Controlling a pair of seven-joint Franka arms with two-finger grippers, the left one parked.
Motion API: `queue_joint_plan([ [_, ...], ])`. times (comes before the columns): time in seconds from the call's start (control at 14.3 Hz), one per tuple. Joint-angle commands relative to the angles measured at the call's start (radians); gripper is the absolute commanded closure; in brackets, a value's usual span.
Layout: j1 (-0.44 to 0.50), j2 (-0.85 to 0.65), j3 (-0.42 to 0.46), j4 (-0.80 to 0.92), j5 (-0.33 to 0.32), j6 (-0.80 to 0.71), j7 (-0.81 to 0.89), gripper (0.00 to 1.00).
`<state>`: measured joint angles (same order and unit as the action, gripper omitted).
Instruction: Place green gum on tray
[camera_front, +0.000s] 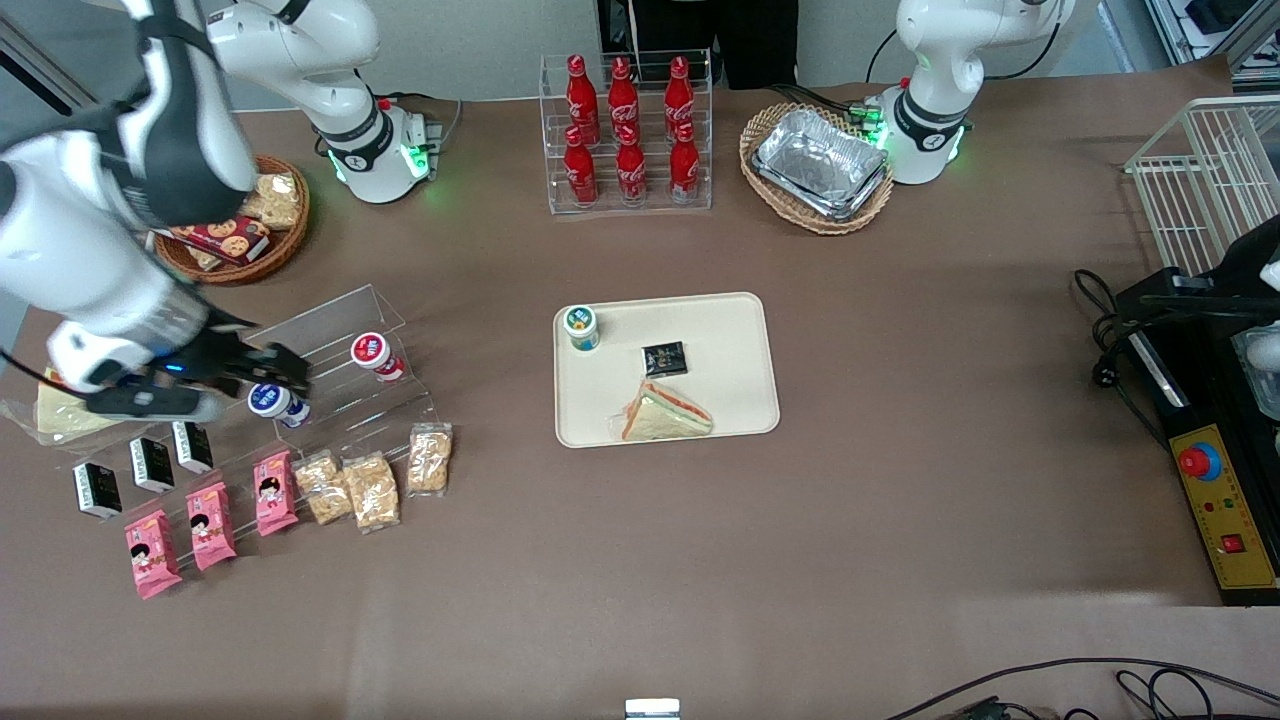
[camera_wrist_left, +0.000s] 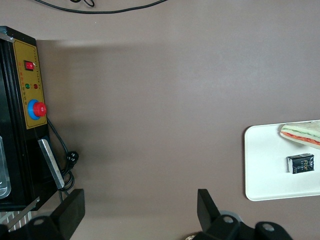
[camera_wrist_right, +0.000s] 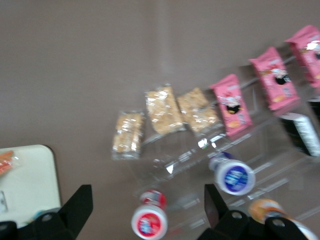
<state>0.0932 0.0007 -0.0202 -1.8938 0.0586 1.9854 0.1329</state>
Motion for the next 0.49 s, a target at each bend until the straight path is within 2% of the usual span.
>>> queue_joint_plan([
  [0.0,-0.030,-0.096,-0.038,0.005,-0.035,-0.117,-0.071,0.00],
  [0.14,-0.052,-0.119,-0.049,0.028,-0.074,-0.148,-0.079,0.00],
  [0.42,-0.093,-0.101,-0.052,0.120,-0.075,-0.236,-0.081,0.00],
])
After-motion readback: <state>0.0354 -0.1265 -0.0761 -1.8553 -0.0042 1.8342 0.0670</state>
